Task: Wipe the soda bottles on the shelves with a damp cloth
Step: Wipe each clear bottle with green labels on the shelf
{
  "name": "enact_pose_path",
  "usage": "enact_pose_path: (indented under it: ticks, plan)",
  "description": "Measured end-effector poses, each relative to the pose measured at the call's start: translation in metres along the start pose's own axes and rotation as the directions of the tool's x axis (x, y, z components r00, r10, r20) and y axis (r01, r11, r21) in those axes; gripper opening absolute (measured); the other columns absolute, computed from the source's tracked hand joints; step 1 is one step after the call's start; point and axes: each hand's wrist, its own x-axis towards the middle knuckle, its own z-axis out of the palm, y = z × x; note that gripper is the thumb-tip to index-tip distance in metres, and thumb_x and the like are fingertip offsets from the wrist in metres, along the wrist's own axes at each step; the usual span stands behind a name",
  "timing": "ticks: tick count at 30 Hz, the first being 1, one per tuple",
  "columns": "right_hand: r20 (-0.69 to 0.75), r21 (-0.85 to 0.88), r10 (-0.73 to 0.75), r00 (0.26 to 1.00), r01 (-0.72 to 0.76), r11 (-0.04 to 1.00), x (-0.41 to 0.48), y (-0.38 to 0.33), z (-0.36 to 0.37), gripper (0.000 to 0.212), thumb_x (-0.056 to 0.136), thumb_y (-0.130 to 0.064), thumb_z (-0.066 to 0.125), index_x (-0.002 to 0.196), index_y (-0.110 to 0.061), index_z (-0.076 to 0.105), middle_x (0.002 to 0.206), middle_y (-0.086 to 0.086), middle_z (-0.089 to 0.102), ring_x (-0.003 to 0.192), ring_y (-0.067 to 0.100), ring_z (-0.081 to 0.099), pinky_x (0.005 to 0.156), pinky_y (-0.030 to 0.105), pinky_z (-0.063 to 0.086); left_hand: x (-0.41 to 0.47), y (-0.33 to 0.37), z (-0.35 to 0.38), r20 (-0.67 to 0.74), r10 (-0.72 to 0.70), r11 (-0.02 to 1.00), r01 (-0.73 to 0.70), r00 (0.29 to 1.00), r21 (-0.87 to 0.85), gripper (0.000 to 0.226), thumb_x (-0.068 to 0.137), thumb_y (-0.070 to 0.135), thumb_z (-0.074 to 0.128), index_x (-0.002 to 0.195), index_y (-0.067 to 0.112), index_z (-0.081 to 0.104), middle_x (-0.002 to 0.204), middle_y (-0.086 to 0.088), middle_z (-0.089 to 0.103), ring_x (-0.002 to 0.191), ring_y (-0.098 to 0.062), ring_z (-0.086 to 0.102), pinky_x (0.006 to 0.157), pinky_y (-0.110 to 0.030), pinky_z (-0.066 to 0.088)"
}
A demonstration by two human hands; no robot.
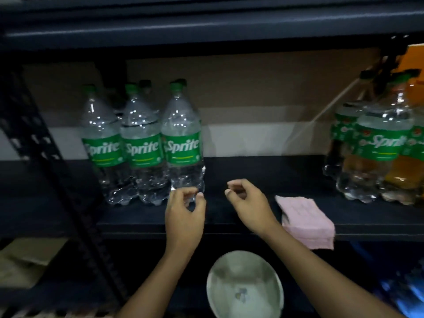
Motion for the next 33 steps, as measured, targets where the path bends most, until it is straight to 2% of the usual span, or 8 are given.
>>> enact_pose_path:
  ticks: [4,8,13,17,21,25,29,33]
  plan:
    - [0.079,-0.009,0.025,0.997,-0.025,1.000,0.008,-0.006,0.038,0.049,0.098,-0.036,0.066,0.144,-0.023,0.053,0.141,-0.009,0.053,0.116,0.006,0.059,0.096,0.023,0.046,0.013,-0.018,-0.011,0.019,-0.113,0.993,0.112,0.993,0.036,0.030,0.101,0.025,0.067,0.129,0.022,0.056,0.136,0.001,0.054,0.119,-0.016,0.061,0.102,-0.033,0.049]
    - [0.111,0.018,0.032,0.993,-0.034,0.999,0.018,-0.012,0.063,0.064,0.097,-0.038,0.067,0.154,-0.023,0.041,0.152,-0.006,0.044,0.130,0.013,0.053,0.106,0.030,0.044,0.028,-0.030,-0.012,0.087,-0.152,0.986,0.146,0.985,0.075,0.061,0.099,0.035,0.062,0.154,0.015,0.045,0.153,-0.003,0.053,0.138,-0.021,0.055,0.117,-0.048,0.045]
    - [0.087,0.053,0.016,0.996,-0.021,0.998,0.029,-0.010,0.085,0.067,0.084,-0.058,0.063,0.146,-0.035,0.050,0.140,-0.011,0.058,0.127,0.008,0.057,0.110,0.041,0.047,0.038,-0.036,-0.014,0.103,-0.172,0.980,0.160,0.980,0.114,0.057,0.103,0.024,0.062,0.156,0.016,0.042,0.154,-0.002,0.055,0.141,-0.016,0.052,0.119,-0.036,0.041]
    - [0.083,0.066,0.015,0.996,-0.021,0.998,0.028,-0.008,0.088,0.056,0.092,-0.048,0.066,0.145,-0.037,0.050,0.140,-0.012,0.060,0.127,0.009,0.057,0.108,0.041,0.048,0.041,-0.036,-0.015,0.098,-0.180,0.981,0.172,0.979,0.090,0.058,0.101,0.025,0.066,0.155,0.017,0.045,0.150,0.003,0.057,0.129,-0.001,0.049,0.108,-0.023,0.037]
    - [0.074,0.079,0.023,0.997,-0.029,0.996,0.025,-0.009,0.079,0.052,0.096,-0.040,0.068,0.145,-0.034,0.051,0.138,-0.012,0.060,0.123,0.008,0.058,0.107,0.040,0.049,0.038,-0.033,-0.018,0.116,-0.173,0.981,0.161,0.978,0.109,0.064,0.100,0.031,0.068,0.157,0.017,0.042,0.155,0.003,0.054,0.143,-0.010,0.049,0.115,-0.027,0.037]
    - [0.065,0.076,0.022,0.998,-0.027,0.997,0.016,-0.006,0.060,0.053,0.095,-0.040,0.070,0.145,-0.033,0.051,0.137,-0.013,0.060,0.121,0.007,0.059,0.105,0.038,0.051,0.035,-0.024,-0.015,0.160,-0.158,0.985,0.143,0.974,0.100,0.080,0.098,0.045,0.068,0.164,0.019,0.031,0.146,0.007,0.056,0.133,-0.011,0.054,0.111,-0.036,0.045]
    - [0.064,0.056,0.024,0.998,-0.027,0.998,0.003,-0.002,0.032,0.049,0.097,-0.038,0.068,0.143,-0.031,0.053,0.129,-0.018,0.058,0.118,0.006,0.058,0.103,0.032,0.049,0.031,-0.014,-0.002,0.210,-0.158,0.983,0.133,0.965,0.129,0.090,0.098,0.052,0.066,0.168,0.020,0.020,0.141,0.000,0.053,0.120,-0.012,0.059,0.097,-0.029,0.045]
    - [0.027,0.022,0.025,0.999,-0.025,0.999,-0.008,0.006,0.003,0.049,0.096,-0.035,0.070,0.142,-0.030,0.055,0.122,-0.019,0.059,0.110,0.003,0.059,0.094,0.024,0.047,0.020,0.000,0.016,0.281,-0.106,0.989,0.071,0.954,0.131,0.067,0.099,0.049,0.066,0.159,0.028,0.043,0.115,0.006,0.047,0.096,-0.002,0.061,0.084,-0.017,0.051]
